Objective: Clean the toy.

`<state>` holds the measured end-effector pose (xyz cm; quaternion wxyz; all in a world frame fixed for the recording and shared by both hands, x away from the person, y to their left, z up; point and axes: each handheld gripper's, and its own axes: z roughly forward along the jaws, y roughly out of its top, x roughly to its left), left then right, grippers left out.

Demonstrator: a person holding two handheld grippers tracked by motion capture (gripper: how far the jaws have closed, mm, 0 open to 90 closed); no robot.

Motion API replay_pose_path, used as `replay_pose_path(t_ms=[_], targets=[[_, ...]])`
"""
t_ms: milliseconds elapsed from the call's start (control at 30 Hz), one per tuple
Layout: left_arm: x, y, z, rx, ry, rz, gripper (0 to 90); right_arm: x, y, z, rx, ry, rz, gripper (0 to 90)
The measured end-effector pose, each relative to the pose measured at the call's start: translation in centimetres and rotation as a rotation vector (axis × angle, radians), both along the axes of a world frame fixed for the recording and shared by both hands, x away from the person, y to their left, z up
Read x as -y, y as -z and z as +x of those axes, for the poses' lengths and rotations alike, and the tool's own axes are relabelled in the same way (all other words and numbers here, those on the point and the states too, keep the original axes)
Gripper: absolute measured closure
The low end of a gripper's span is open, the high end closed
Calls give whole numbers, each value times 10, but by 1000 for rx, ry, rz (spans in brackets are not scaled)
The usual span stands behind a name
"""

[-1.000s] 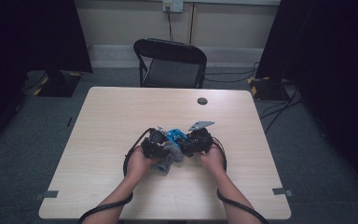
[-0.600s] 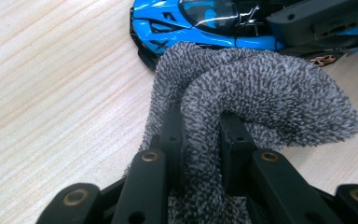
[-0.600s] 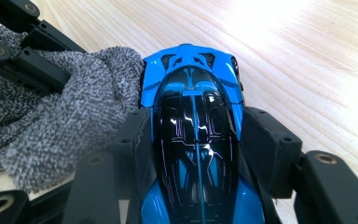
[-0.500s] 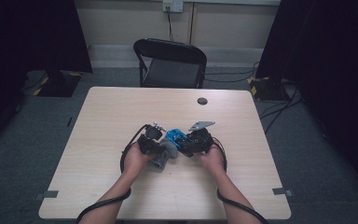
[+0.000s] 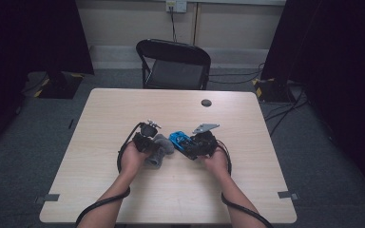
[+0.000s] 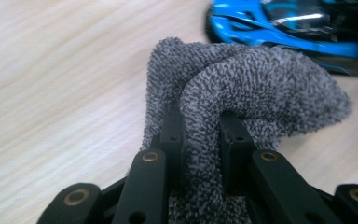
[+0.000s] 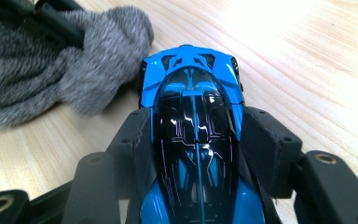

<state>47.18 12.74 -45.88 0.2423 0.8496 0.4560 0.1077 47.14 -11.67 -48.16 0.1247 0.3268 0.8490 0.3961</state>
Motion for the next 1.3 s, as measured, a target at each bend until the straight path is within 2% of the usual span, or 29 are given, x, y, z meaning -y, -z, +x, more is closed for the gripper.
replay_pose_path(t_ms=[133, 200, 333, 467, 533, 733, 1167, 1300], targets=[[-7, -6, 1, 17, -23, -3, 750, 0, 0, 0, 1, 0, 4, 442], [-10, -11, -1, 24, -25, -28, 750, 0, 0, 0, 0, 0, 6, 443], [-11, -22, -9, 45, 6, -59, 750, 0, 0, 0, -2, -1, 2, 442], [-8, -30, -21, 52, 36, -114, 750, 0, 0, 0, -4, 1, 1, 442], [-3, -31, -27, 58, 56, -121, 750, 0, 0, 0, -5, 1, -2, 443], [15, -29, -43, 60, 135, -135, 749, -1, -1, 1, -9, 3, -4, 442], [41, -15, -67, 37, 222, -142, 749, -1, -1, 0, -10, 4, -9, 442], [48, -13, -72, 29, 257, -132, 749, -1, -1, 1, -10, 3, -11, 442]])
